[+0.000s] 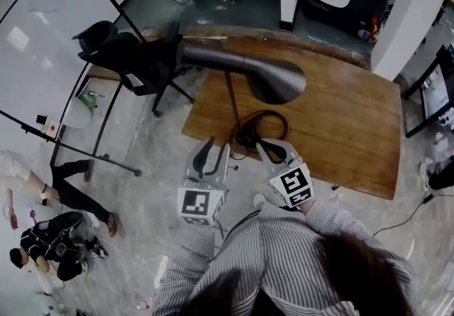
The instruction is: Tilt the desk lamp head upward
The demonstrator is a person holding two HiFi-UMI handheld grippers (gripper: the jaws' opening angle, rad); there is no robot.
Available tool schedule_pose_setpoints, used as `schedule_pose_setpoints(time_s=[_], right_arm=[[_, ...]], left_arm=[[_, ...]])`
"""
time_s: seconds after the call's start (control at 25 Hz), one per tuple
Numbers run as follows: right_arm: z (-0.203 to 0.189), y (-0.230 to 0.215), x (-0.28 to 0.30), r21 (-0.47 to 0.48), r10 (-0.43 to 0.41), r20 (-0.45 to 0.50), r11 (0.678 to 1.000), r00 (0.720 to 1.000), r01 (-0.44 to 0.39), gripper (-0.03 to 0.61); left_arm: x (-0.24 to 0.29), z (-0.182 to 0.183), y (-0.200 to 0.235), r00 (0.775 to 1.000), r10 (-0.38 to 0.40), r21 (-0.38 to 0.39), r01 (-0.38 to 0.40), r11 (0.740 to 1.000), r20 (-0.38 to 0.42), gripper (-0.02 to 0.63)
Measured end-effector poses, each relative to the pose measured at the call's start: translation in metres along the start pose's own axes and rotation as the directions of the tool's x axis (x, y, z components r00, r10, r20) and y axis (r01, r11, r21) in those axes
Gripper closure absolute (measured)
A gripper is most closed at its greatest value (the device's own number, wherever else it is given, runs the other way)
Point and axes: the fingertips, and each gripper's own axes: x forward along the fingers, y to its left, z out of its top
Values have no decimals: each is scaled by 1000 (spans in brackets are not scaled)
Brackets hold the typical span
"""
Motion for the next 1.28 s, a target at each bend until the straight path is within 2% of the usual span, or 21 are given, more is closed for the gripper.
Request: schedule_pose_setpoints(time_s=[0.08,0.16,0.24,0.4,0.52,0.8,0.92,1.0,1.08,1.2,1.28], right_arm=[[2,-2,19,-10,1,-5,1000,1000,-1,562],[4,-6,38,-10,3,-8,1000,1000,-3,557],[8,-7,54,-16,11,-14,1000,1000,-11,554],[14,-9,85,-25,42,-28,999,999,-42,531],[11,-10,100,-18,58,-45,998,997,-59,529],[15,-12,114,-36,70,-16,997,997,-71,529],[18,-12,118,-52,89,-19,995,996,-90,529],[18,-14,117,-39,98,-16,994,995,-98,529],[17,-15,117,-27,101,-11,994,995,-102,529],[17,-14,117,-22,102,-9,995,995,-102,529],[17,-15,118,-20,104,-10,994,995,-104,529]], left_arm=[[7,10,10,1000,-13,95,14,995,-1,481],[14,22,18,1000,-27,201,28,979,-4,467],[19,35,23,999,-36,294,38,955,-15,459],[28,67,36,999,-41,432,46,901,-21,446],[35,87,48,999,-38,491,37,870,-9,440],[42,114,57,999,-42,565,30,824,7,432],[42,123,56,999,-37,614,32,788,-4,419],[42,136,56,1000,-26,667,16,745,5,397],[39,149,58,1000,-4,739,-12,674,20,383],[35,170,60,999,29,858,-46,511,36,351],[38,181,59,999,26,911,-34,411,26,332]])
